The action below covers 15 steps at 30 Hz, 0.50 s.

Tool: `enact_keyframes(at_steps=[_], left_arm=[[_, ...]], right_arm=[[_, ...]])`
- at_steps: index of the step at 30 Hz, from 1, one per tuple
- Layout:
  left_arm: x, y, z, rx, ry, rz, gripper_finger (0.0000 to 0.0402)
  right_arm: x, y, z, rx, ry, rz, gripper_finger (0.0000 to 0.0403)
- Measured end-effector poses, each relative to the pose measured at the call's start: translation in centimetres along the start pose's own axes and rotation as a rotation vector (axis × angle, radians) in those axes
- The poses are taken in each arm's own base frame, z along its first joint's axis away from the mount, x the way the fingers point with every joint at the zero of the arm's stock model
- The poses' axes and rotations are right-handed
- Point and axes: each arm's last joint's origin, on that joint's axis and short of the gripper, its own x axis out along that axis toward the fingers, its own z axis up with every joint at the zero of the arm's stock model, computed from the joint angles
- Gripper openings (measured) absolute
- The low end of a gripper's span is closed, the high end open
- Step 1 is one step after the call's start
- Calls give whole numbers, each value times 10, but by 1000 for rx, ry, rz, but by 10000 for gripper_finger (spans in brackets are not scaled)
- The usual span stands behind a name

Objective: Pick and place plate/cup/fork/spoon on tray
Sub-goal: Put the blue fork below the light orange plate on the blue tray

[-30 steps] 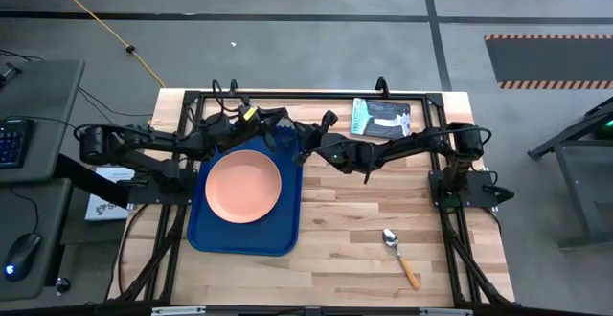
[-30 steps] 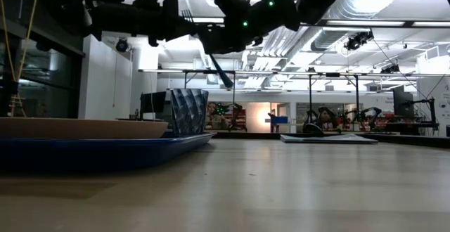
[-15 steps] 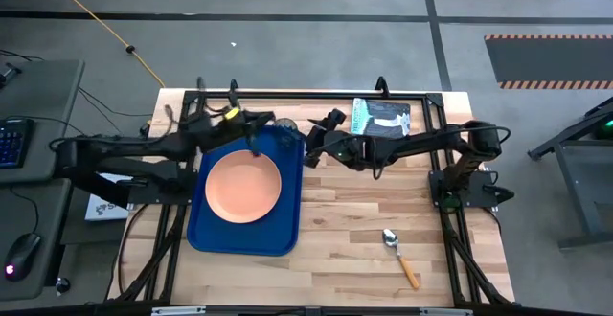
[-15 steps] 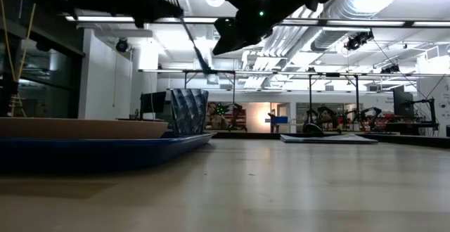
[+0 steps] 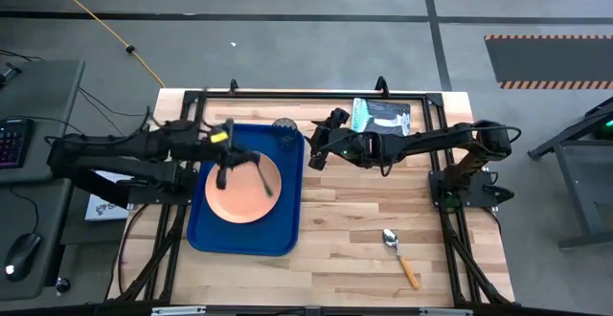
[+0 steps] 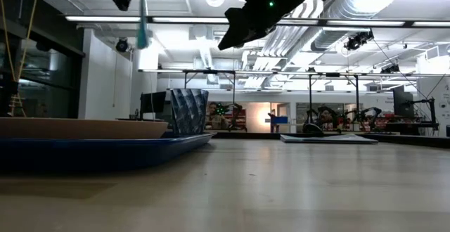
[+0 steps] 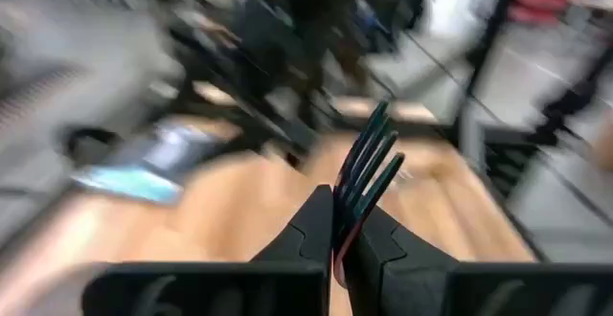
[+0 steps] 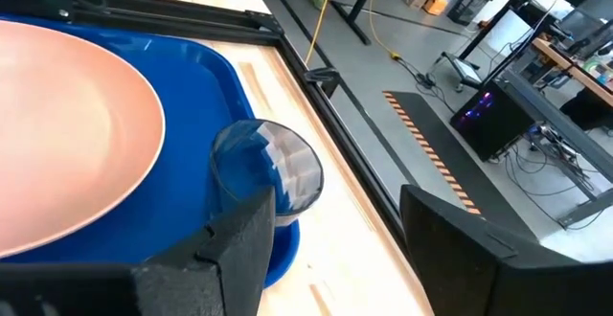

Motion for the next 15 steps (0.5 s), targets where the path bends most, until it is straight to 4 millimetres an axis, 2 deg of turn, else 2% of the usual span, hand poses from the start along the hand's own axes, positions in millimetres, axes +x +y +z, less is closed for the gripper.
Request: enact_keyframes(at_steps=[5, 11, 15], left_arm=[[21, -24, 11, -34, 231, -236, 1], [45, -58, 6, 36, 617, -455, 1], [63, -71, -6, 60, 818, -485, 1]], right_arm=[[1, -2, -2, 10, 18, -4, 216], [1, -1, -5, 20, 45, 3, 216], [2, -1, -6, 26, 51, 6, 216]])
